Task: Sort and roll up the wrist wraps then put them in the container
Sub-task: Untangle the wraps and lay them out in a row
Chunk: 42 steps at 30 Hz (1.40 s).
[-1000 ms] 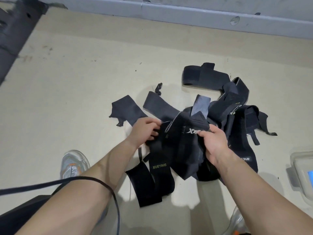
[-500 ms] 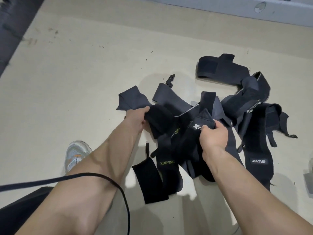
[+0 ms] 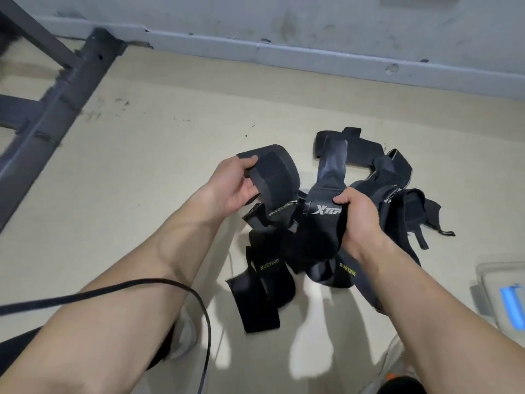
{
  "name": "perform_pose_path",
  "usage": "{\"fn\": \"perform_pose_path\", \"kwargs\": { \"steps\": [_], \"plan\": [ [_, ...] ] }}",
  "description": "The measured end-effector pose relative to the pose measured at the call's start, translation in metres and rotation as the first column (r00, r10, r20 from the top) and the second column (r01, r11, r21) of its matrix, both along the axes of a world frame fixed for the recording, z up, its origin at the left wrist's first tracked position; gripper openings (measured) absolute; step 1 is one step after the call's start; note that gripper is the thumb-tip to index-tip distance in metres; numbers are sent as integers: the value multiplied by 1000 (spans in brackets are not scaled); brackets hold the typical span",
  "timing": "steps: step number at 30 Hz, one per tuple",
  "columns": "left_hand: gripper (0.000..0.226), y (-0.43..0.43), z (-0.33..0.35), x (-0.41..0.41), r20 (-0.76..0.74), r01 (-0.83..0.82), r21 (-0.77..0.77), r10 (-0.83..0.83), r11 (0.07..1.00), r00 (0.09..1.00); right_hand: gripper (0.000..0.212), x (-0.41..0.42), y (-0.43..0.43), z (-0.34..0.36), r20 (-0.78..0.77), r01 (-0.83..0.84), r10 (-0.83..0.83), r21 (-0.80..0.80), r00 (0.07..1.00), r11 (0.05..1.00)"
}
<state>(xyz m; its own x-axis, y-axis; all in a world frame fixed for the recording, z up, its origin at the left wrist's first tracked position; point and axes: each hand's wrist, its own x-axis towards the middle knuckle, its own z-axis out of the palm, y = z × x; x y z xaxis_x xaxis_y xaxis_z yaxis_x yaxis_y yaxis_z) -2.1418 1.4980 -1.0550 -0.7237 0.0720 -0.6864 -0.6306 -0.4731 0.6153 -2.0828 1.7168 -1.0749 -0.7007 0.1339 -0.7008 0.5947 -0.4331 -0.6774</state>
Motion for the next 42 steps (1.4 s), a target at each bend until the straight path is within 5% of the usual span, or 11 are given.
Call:
{"fn": "perform_pose_path", "kwargs": {
  "steps": [4,6,9,14,19,22,25,27,32,36,42],
  "plan": [
    [25,12,52,5,-87,74,16,-73,997,994,72,6,15,40,-21,-6,4,-75,1000,997],
    [18,12,74,6,-155,115,-56,-122,992,980,63,9,24,51,-31,14,-16,-62,999,998],
    [18,-2,89,7,-169,96,-400,-177,911,970,31,18,37,54,16,41,-41,9,999,999],
    [22,-34,43,37,149,427,-754,-504,499,851,20,34,45,33,128,2,-24,171,991,985],
    [7,-47,-39,73,659,778,-612,-635,-141,403,26,43,47,-5,232,-97,40,240,972,966],
    [29,-47,-84,83,783,770,-550,-522,-324,339,19,41,52,-34,248,-196,112,350,962,916],
    [39,-28,-109,70,586,621,-762,-601,-182,543,13,41,52,-49,223,-319,239,476,945,820],
    [40,-6,-120,55,402,501,-862,-708,-79,581,16,40,49,-61,192,-350,293,538,937,767],
    [40,59,-143,17,229,301,-949,-867,-97,442,8,36,39,-91,166,-459,582,793,796,402],
    [29,93,-166,1,391,268,-907,-884,-324,258,8,23,42,-107,212,-376,626,916,750,139],
    [23,98,-176,6,341,478,-854,-915,-205,217,18,17,58,-122,521,-609,549,793,654,-27]
  ]
}}
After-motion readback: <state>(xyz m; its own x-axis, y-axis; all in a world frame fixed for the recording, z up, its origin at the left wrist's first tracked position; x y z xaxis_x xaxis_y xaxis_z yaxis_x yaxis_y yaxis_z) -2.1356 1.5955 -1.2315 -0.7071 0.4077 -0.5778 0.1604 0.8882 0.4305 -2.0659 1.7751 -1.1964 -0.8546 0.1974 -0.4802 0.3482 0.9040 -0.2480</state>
